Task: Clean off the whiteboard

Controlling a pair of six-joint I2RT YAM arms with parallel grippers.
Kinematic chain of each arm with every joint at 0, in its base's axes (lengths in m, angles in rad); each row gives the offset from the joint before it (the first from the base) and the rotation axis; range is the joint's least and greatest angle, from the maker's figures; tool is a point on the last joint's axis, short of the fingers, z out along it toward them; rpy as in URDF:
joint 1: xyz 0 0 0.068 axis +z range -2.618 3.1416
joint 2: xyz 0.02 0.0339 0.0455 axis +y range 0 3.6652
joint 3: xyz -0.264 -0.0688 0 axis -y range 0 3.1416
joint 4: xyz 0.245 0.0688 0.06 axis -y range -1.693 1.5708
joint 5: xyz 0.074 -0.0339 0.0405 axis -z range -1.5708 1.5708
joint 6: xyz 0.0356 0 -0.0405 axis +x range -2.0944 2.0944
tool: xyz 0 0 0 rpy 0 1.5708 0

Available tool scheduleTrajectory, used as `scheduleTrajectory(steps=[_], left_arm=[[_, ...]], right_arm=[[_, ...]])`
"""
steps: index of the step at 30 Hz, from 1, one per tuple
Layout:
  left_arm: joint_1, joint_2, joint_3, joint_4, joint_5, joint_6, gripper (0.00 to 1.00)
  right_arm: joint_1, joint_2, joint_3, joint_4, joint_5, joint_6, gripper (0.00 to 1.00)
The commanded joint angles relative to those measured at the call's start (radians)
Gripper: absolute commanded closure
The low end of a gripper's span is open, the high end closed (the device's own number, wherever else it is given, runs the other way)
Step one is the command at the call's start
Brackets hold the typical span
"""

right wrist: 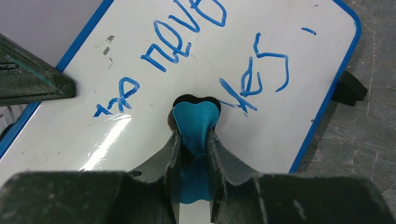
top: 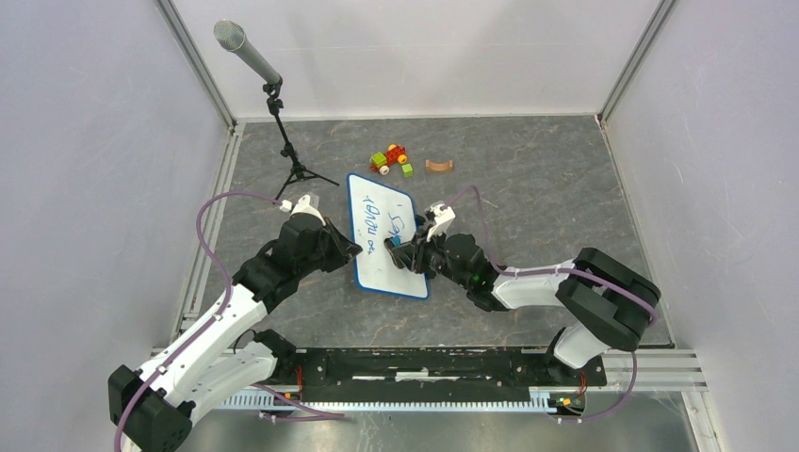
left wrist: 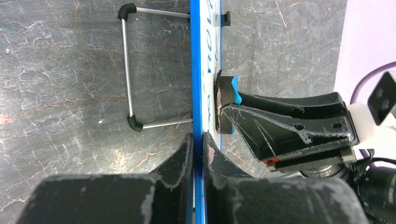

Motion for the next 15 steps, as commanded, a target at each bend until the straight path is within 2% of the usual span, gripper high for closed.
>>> scheduleTrajectory(steps=[1,6,12,15], left_arm=[[-0.024,0.006,0.020,0.019,0.093,0.015,0.98],[-0.024,0.001,0.018,0.019,0.095,0.013,0.98],[-0.024,-0.001,0.019,0.019,0.094,0.012,0.98],[-0.024,-0.009,0.018,0.026,0.095,0.005,0.98]], right_arm=[[0.157,-0.019,0.051,-0.057,-0.037,-0.114,0.74],[0.217,-0.045,0.023,0.062,-0.087,-0.170,0.74],[0.212,-0.062,-0.020,0.124,-0.107,-0.188,0.74],[0.162,-0.073,-0.047,0.119,-0.096,-0.146,0.74]])
